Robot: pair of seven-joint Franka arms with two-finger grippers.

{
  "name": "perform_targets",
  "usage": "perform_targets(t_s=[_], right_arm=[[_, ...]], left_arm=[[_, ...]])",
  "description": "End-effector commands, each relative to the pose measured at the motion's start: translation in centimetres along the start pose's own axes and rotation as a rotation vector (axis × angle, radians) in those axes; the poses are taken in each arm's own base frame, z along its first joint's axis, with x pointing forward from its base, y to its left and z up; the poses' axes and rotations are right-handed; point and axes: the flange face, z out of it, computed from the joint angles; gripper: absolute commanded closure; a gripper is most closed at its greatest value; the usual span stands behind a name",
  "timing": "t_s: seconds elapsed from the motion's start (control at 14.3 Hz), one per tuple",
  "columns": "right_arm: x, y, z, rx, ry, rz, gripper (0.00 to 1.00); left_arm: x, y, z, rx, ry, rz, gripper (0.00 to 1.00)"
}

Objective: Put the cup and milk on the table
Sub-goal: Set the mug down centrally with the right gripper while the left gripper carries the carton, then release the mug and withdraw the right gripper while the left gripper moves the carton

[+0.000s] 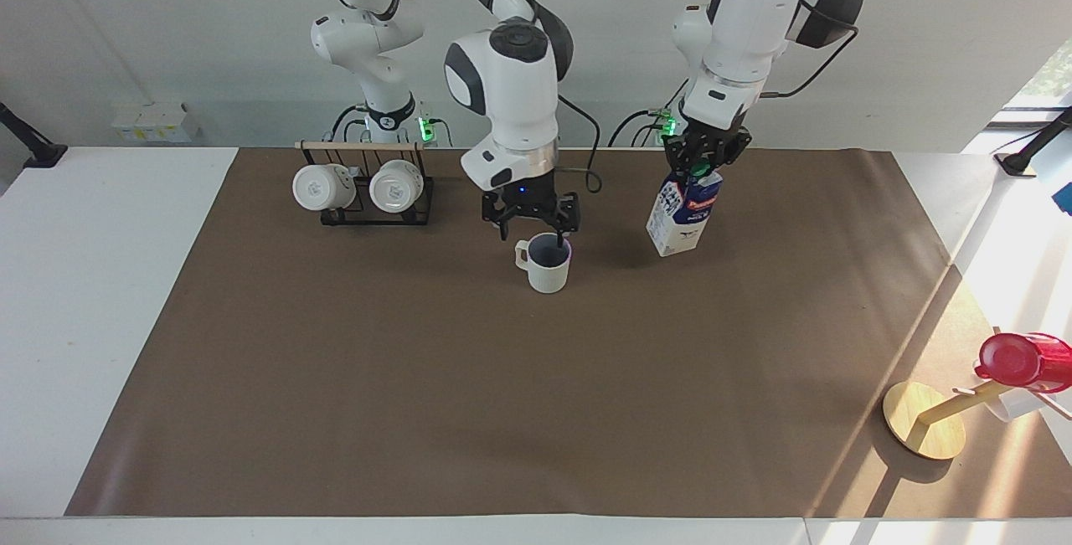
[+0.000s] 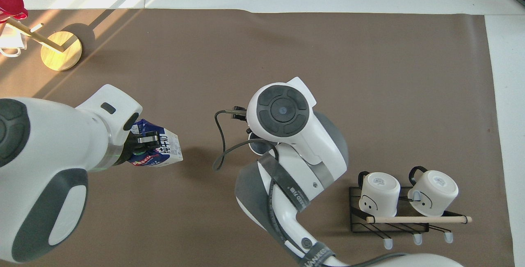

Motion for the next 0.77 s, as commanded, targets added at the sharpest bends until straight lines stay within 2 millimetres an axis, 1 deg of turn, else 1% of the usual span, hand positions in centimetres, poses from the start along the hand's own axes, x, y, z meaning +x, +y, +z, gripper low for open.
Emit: perform_targets(t_s=[0.0, 0.14, 0.21, 0.28, 0.35, 0.49, 0.7], right_arm=[[1.1, 5.6, -2.6, -0.016, 0.014, 0.002, 0.0], [2.2, 9.6, -4.6, -0.034, 0.009, -0.001, 0.0], [3.0, 11.8, -5.4, -0.042, 0.009, 0.006, 0.0], [3.7, 13.9, -6.3, -0.044, 0.017, 0.004, 0.0], [4.0, 15.7, -7.0, -0.048, 0.015, -0.008, 0.0], [4.8, 19.1, -8.6, -0.058, 0.016, -0.024, 0.0], [5.8, 23.1, -10.5, -0.069, 0.016, -0.059, 0.0]], left_arm=[[-1.5, 2.2, 0.2, -0.025, 0.022, 0.033, 0.69], [-1.9, 3.5, 1.7, -0.039, 0.036, 0.058, 0.69], [-2.5, 4.6, 3.0, -0.039, 0.031, 0.08, 0.69], [-2.8, 5.4, 3.7, -0.051, 0.044, 0.09, 0.69], [-2.8, 5.5, 4.5, -0.058, 0.052, 0.082, 0.69], [-2.6, 5.7, 5.5, -0.062, 0.055, 0.078, 0.69], [-2.3, 5.9, 6.1, -0.067, 0.06, 0.078, 0.69]])
